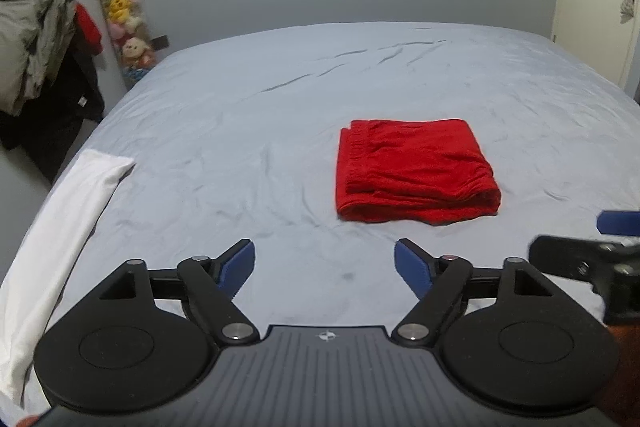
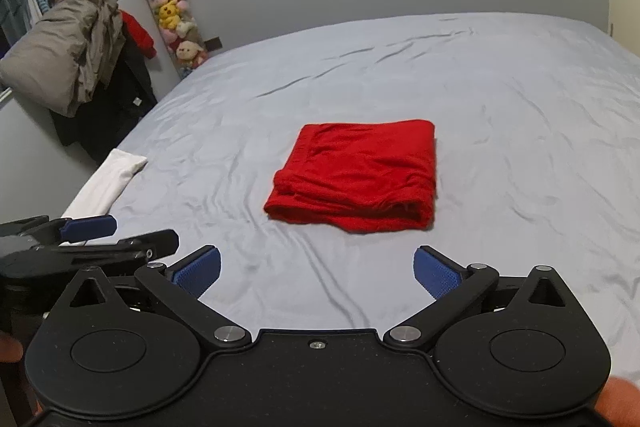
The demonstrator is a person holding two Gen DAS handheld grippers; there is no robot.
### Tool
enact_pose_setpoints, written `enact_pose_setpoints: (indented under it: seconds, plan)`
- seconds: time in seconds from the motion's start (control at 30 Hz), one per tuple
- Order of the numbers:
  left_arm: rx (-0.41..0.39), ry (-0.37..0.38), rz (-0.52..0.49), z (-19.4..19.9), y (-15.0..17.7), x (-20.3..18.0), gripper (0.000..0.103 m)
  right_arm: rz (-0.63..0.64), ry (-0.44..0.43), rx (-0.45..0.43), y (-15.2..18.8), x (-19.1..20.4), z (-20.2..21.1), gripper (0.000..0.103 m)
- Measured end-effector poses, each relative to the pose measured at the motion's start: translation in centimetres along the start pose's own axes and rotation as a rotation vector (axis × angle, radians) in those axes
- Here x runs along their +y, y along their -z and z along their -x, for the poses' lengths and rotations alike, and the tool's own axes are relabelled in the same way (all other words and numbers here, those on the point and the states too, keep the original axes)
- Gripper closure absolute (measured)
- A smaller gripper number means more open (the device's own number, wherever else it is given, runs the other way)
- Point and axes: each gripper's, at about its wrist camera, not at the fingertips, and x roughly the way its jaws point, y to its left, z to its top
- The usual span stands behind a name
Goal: Fold clothes
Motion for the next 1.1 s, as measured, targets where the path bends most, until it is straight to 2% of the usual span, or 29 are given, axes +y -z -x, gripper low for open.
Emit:
enact_pose_setpoints:
  seconds: [0.03,0.23,0.5,0.77,1.1]
  plan:
    - [-0.003,0.000,0.006,0.0,0.2,0.2,0.002,-0.006,-0.004,0.002,0.2,0.0,0.0,0.001]
    - [-0.023,0.013,0.029,0.1,1.3,1.0,0.000,-0.102,-0.064,-0.021,1.6,-0.9,-0.2,0.000]
    - [-0.020,0.005,0.015,-0.6,2.4,1.2,0.001,-0.073,0.025,-0.001,2.7,-0.1,-1.8,0.000]
    - [-0.072,0.027,0.038,-0.2,2.4,1.3,0.001,0.002,0.098,0.002,2.3,1.2,-2.6,0.000]
    - [-0.098,0.030,0.064,-0.1,2.3,1.4,0.001,0.019,0.114,-0.010,1.9,1.5,-2.7,0.001]
